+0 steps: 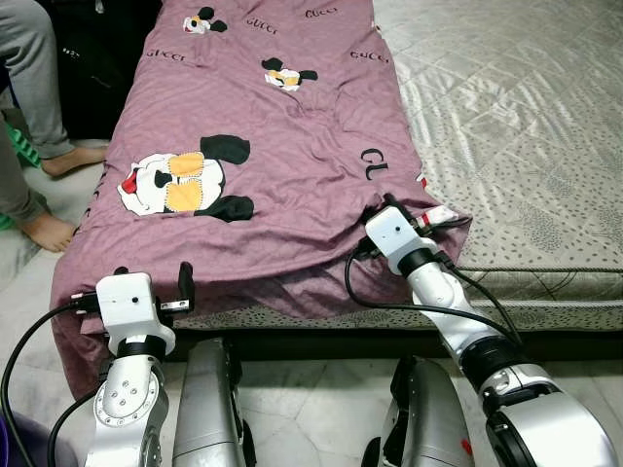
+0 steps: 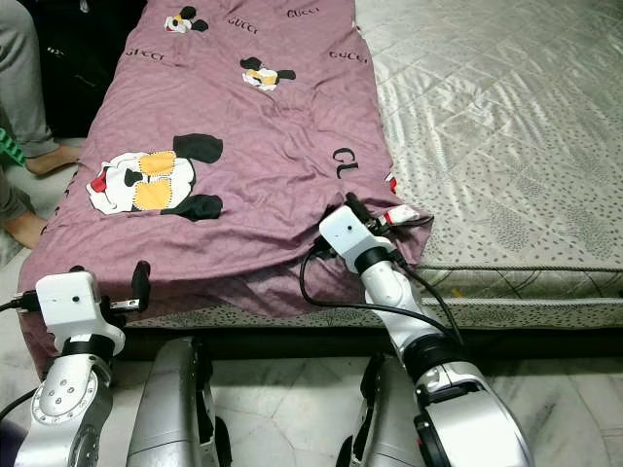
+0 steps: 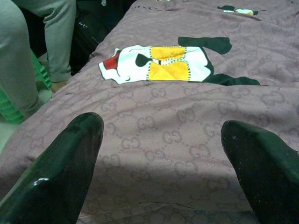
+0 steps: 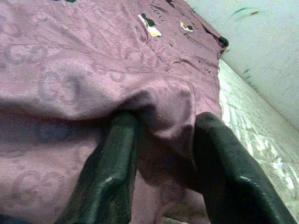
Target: Clean up the room
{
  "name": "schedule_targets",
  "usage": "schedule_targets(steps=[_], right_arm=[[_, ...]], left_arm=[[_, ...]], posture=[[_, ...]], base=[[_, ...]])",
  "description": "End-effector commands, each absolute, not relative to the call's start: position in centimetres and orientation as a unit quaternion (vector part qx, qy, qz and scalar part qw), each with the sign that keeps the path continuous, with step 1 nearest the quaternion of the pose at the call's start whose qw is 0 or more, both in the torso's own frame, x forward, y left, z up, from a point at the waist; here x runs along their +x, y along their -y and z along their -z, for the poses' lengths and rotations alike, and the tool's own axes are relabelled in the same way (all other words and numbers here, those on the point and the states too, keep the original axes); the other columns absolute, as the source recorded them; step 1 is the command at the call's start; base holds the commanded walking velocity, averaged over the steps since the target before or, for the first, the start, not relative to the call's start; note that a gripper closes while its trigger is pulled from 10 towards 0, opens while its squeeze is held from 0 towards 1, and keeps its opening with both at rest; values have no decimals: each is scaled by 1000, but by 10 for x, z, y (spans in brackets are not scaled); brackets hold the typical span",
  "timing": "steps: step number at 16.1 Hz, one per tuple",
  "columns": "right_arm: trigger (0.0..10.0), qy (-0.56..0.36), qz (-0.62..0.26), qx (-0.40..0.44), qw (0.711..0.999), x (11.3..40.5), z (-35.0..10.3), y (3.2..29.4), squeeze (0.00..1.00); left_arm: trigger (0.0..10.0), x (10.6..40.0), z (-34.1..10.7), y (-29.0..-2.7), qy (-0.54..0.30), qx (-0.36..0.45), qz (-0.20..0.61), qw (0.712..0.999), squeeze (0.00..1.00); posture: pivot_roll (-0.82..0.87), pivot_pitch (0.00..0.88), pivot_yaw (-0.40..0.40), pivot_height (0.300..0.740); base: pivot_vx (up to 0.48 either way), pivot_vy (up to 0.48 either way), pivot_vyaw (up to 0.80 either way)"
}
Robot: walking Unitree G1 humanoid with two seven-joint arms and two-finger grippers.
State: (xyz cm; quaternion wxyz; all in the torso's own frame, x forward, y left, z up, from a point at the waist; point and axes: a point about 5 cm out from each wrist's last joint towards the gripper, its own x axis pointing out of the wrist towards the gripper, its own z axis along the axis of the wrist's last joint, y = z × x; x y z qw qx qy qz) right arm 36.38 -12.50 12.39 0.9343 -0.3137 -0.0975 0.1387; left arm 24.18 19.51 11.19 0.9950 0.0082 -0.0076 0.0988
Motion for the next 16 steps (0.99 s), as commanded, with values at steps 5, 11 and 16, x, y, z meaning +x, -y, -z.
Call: schedule_targets(steps=[5,11,16], right_arm=[[0,95,-143,-305,937,367,-127,121,0],[0,90,-142,-298,940,365,-124,122,0],[0,61,-108,-245,962,365,-120,142,0]], left_arm=[[10000,241,-109,-196,1,8,-104,995,0],[10000,241,-109,-195,0,8,-102,995,0],[10000,240,-109,-196,0,8,-102,995,0]], posture=[[136,165,-9,507],[132,165,-5,507],[132,164,-7,507]], base=[[0,0,0],[0,0,0],[0,0,0]])
